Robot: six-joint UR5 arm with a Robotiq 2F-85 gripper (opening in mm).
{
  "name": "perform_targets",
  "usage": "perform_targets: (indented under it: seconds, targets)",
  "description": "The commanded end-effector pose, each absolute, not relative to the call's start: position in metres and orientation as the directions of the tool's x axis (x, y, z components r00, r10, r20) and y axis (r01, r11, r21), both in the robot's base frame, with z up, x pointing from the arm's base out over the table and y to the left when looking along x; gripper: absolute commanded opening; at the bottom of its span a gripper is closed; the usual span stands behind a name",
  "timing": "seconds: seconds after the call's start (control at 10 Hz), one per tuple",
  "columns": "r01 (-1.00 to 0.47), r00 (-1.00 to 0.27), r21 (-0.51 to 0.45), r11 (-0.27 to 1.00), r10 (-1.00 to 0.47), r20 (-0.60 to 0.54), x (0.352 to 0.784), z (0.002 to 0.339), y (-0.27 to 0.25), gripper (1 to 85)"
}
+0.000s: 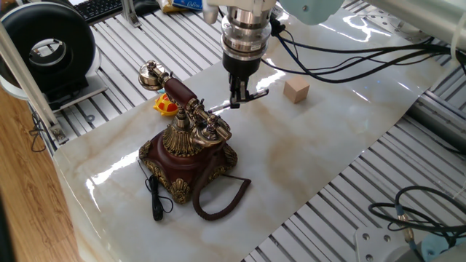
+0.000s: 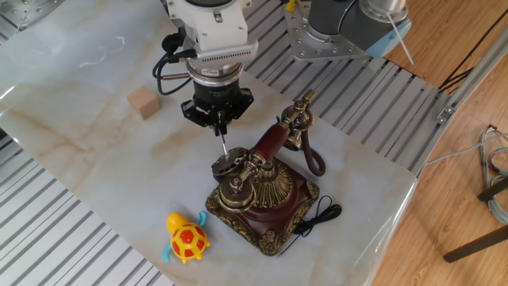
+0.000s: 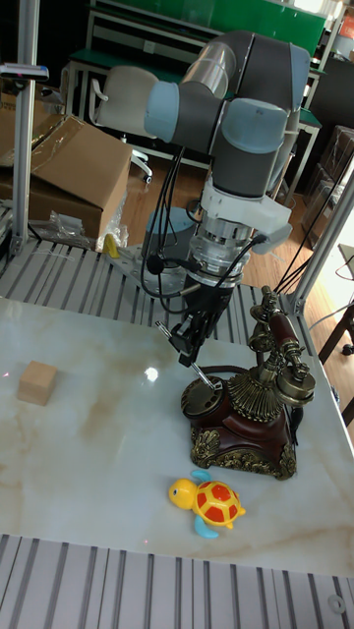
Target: Dial a number on an old rotary phone
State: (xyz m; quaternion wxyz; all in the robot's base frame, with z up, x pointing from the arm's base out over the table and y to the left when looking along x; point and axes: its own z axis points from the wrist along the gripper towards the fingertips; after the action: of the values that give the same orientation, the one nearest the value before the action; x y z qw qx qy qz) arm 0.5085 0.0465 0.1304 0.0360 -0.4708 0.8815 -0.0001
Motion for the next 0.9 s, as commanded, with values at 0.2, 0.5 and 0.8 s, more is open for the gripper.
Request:
perform_targets:
  seconds: [0.2,0.5,0.8]
  targets:
    - [-0.827,-0.559,-0.044,0.56,-0.828,-0.042,0.508,0.132,0.039,1.3]
    - [-0.829,-0.558,-0.005,0.559,-0.828,-0.057,0.501,0.133,0.044,1.3]
    - [-0.83,-0.556,-0.008,0.557,-0.829,-0.063,0.501,0.134,0.045,1.3]
